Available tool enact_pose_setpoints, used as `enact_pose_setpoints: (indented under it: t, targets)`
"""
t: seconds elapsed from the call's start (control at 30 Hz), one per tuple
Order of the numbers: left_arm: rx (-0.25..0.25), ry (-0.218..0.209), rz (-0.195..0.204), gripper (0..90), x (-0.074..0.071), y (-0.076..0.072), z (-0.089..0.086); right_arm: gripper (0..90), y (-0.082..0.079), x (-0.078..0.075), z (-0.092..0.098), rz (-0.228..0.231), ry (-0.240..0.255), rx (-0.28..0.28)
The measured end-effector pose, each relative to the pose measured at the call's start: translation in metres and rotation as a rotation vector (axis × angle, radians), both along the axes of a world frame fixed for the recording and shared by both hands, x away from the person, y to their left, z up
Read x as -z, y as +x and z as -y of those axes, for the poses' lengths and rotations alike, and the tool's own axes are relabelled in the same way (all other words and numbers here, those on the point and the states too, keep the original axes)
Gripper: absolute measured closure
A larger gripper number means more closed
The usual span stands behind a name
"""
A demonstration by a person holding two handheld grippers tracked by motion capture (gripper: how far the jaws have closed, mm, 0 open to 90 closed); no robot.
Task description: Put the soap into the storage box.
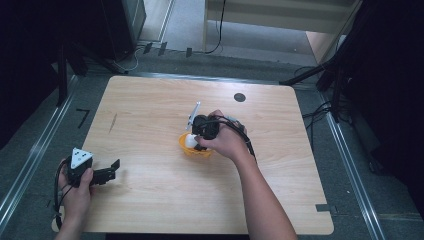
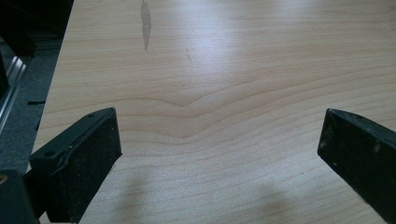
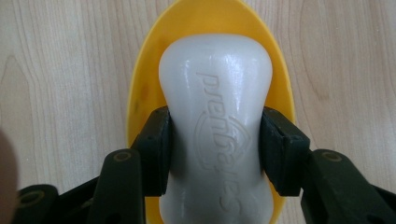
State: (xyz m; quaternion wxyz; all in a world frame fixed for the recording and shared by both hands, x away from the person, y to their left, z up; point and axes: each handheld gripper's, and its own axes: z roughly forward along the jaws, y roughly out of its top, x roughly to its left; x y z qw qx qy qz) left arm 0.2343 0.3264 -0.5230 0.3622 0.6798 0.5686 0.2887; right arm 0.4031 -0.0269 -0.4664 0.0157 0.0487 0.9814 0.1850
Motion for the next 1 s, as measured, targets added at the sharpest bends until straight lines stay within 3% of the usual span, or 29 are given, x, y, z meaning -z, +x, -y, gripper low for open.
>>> enact_pose_setpoints:
  t: [0.27, 0.53, 0.87, 1.0]
  targets:
    - [0.0, 0.0, 0.001, 0.0, 0.0, 0.0, 0.0, 49.0, 0.0, 0.004, 0.0, -0.007, -0.021, 0.002]
    - [-0.001, 0.0, 0.001, 0.0, 0.0, 0.0, 0.0, 48.0, -0.001, -0.014, 0.011, 0.01, 0.054, 0.035]
    - [-0.003, 0.0, 0.0, 0.0, 0.0, 0.0, 0.0, 48.0, -0.003, -0.028, 0.038, 0.042, 0.092, 0.091]
    - [-0.002, 0.002, 0.002, 0.0, 0.0, 0.0, 0.0, 48.2, -0.004, -0.029, 0.051, 0.031, 0.09, 0.116]
